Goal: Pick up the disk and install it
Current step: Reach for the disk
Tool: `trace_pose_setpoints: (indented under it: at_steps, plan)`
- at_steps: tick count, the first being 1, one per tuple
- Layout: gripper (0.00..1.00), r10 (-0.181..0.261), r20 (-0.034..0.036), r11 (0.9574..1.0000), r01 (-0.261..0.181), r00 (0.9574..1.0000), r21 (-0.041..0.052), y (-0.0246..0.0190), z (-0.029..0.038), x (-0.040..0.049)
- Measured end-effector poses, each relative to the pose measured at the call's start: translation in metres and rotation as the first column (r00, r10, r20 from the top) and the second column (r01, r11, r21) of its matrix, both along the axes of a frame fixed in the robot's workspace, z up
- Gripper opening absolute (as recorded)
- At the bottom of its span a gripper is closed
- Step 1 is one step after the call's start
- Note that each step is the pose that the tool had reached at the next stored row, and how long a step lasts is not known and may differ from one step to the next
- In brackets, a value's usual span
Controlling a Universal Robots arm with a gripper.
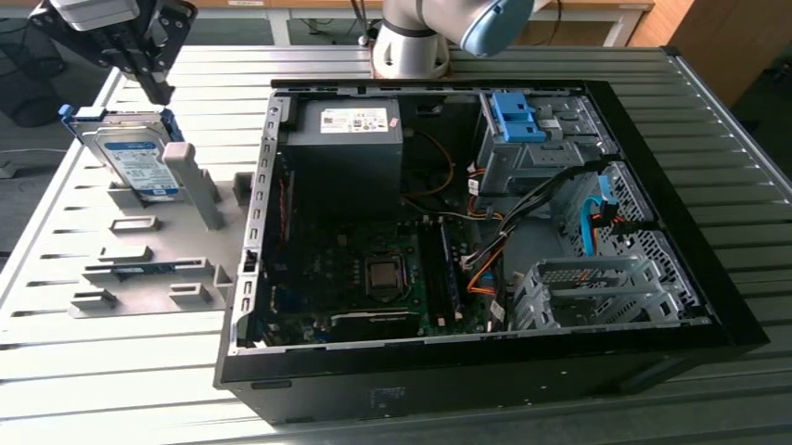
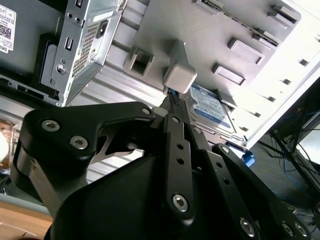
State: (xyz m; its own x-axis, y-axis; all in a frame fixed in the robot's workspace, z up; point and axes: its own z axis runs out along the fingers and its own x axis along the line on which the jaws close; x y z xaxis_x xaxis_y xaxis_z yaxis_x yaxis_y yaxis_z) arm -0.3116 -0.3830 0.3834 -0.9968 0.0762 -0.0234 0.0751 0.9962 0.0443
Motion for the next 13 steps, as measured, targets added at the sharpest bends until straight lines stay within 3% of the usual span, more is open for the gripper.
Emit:
trace_pose_setpoints:
  at_steps: [13]
  plan:
    - [0.11,0.000,0.0000,1.0000,0.000,1.0000,0.0000,0.0015,-0.0005,-0.0091]
